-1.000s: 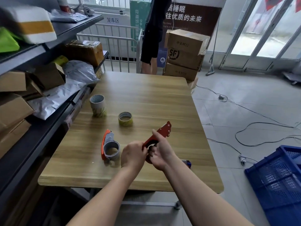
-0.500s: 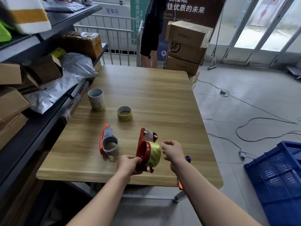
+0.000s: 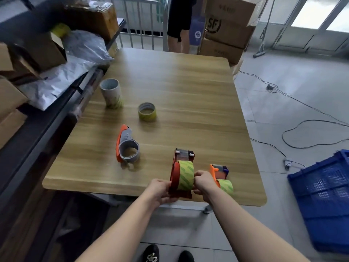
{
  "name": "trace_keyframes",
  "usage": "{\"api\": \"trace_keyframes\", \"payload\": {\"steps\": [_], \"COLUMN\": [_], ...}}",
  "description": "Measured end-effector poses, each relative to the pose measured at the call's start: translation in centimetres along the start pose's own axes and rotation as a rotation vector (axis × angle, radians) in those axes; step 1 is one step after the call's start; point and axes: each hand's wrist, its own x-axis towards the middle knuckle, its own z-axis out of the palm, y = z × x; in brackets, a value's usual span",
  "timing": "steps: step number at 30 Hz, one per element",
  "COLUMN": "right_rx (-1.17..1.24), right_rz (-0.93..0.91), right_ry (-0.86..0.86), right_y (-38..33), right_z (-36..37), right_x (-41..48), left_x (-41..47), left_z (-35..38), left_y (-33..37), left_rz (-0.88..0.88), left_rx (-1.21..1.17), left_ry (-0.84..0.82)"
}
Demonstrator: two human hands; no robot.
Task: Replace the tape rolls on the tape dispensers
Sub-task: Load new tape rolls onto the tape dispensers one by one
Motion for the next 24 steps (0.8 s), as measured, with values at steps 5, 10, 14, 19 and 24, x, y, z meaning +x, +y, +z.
{"api": "trace_keyframes", "payload": {"steps": [5, 10, 14, 19, 24], "right_rx": [-0.026, -0.037, -0.058, -0.033, -0.038], "right_rz": [-0.013, 0.016, 0.035, 0.058, 0.076], "right_ry": [0.035, 0.074, 0.085, 0.115, 0.135], "right_y": [1.2, 2.1, 2.9, 3.4, 3.7], "right_z": [0.2, 0.4, 0.7, 1.2, 1.4], "right_x": [1.0, 2.4, 3.3, 4.4, 5.1], "left_x": [0.6, 1.8, 2.6, 3.6, 4.1], "left_z": [0.4, 0.8, 1.2, 1.5, 1.2], "left_y": [-0.6, -1.3, -1.8, -2.5, -2.8], "left_rz": [-0.057, -0.121, -0.148, -0.142, -0.196], "left_rx": [0.043, 0.043, 0.043, 0.032, 0.002], "left_ry": [0.001, 0.026, 0.057, 0.132, 0.115]}}
